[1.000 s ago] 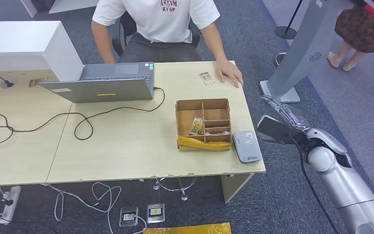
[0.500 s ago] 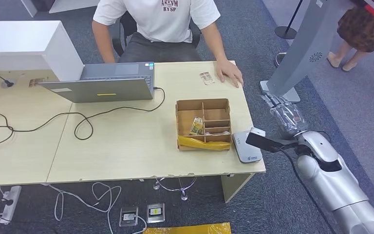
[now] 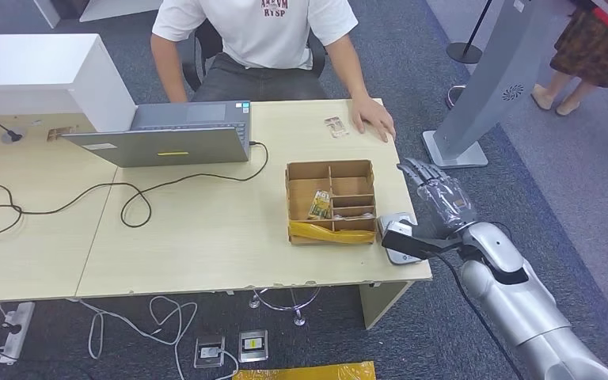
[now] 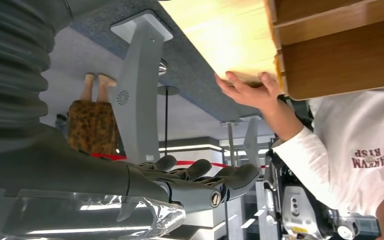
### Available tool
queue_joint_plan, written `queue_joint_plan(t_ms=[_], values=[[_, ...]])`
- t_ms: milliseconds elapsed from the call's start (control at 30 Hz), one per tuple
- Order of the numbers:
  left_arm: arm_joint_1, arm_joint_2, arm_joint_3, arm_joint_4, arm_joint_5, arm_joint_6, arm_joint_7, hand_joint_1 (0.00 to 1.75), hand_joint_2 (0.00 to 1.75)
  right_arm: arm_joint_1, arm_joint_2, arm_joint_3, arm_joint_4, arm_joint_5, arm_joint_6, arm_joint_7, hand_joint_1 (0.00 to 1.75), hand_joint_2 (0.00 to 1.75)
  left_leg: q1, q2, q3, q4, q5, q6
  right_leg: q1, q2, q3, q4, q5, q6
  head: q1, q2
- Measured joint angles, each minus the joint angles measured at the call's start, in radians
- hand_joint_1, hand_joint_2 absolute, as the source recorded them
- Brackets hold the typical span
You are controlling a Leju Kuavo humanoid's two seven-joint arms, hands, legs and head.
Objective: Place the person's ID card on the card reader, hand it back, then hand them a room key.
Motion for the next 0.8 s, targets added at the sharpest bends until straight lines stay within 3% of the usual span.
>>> queue_joint_plan(t_ms=[400, 800], values=[[-0.003, -0.001, 0.000, 0.000, 0.004, -0.001, 0.000, 0.00, 0.00, -0.045, 0.112, 0.041, 0.157, -0.006, -0.110, -0.071, 0.00, 1.75, 0.000, 0.000, 0.000, 0.000, 0.000, 0.000, 0.000, 0.000, 0.000, 0.000, 0.000, 0.000, 0.000, 0.000], [-0.003, 0.002, -0.002, 0.000, 0.008, -0.008, 0.000, 0.00, 0.00, -0.057, 0.166, 0.071, 0.217, -0.045, -0.094, -0.072, 0.00, 1.75, 0.000, 0.000, 0.000, 0.000, 0.000, 0.000, 0.000, 0.000, 0.000, 0.000, 0.000, 0.000, 0.000, 0.000]])
